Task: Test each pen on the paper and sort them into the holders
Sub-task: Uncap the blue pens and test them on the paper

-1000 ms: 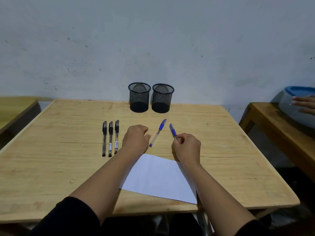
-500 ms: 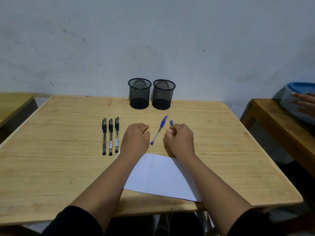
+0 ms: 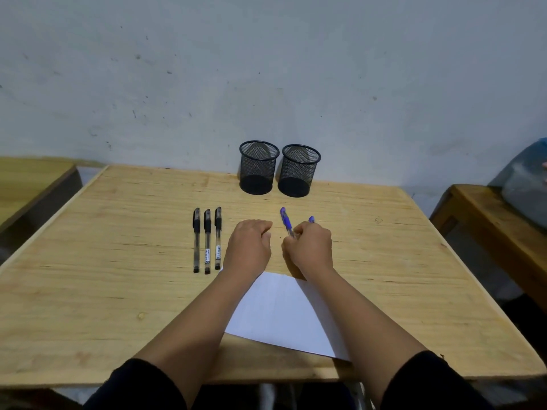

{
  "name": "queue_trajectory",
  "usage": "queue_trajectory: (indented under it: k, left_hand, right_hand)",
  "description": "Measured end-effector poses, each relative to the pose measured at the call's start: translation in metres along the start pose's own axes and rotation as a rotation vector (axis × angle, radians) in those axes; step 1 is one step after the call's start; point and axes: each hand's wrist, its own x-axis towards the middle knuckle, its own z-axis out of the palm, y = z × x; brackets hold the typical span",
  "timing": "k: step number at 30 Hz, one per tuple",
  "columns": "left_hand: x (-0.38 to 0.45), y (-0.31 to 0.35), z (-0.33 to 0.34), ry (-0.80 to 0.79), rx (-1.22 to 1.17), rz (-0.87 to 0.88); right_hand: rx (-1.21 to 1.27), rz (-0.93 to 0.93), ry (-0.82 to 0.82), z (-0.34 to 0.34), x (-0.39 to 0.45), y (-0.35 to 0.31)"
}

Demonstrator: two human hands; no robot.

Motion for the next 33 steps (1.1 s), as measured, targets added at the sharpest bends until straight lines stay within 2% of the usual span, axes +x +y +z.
queue_trajectory:
  k: [2,11,14,18,24,30,31,33]
  left_hand:
    - [0.0,0.001,-0.004,-0.009,-0.077,0.025]
    - [0.004,0.005,-0.037,0.066,-0.059,0.231]
    - [-0.005,0.014,-0.047,-0.013,-0.176,0.235]
    - [-0.017,0.027,-0.053,0.05,-0.271,0.25]
    - [-0.029,0.034,-0.062,0.064,-0.264,0.336]
    - [-0.028,0.027,-0.092,0.056,-0.236,0.318]
    - [-0.029,0.027,-0.096,0.084,-0.234,0.298]
    - [-0.027,0.011,-0.113,0.21,-0.303,0.112]
  right_hand:
    - [0.086,0.014,-0.018,-0.006,-0.004,0.001]
    - [0.717,0.061,-0.237,-0.07,-0.015,0.008]
    - [0.938,0.105,-0.245,-0.084,-0.015,0.006]
    - [1.202,0.16,-0.216,-0.084,-0.018,0.0]
    - [1.038,-0.017,-0.351,-0.063,-0.033,-0.011]
    - [0.953,-0.259,-0.3,-0.054,-0.047,-0.029]
    - [0.969,-0.266,-0.274,-0.054,-0.047,-0.032]
    - [1.071,-0.21,-0.171,-0.064,-0.04,-0.026]
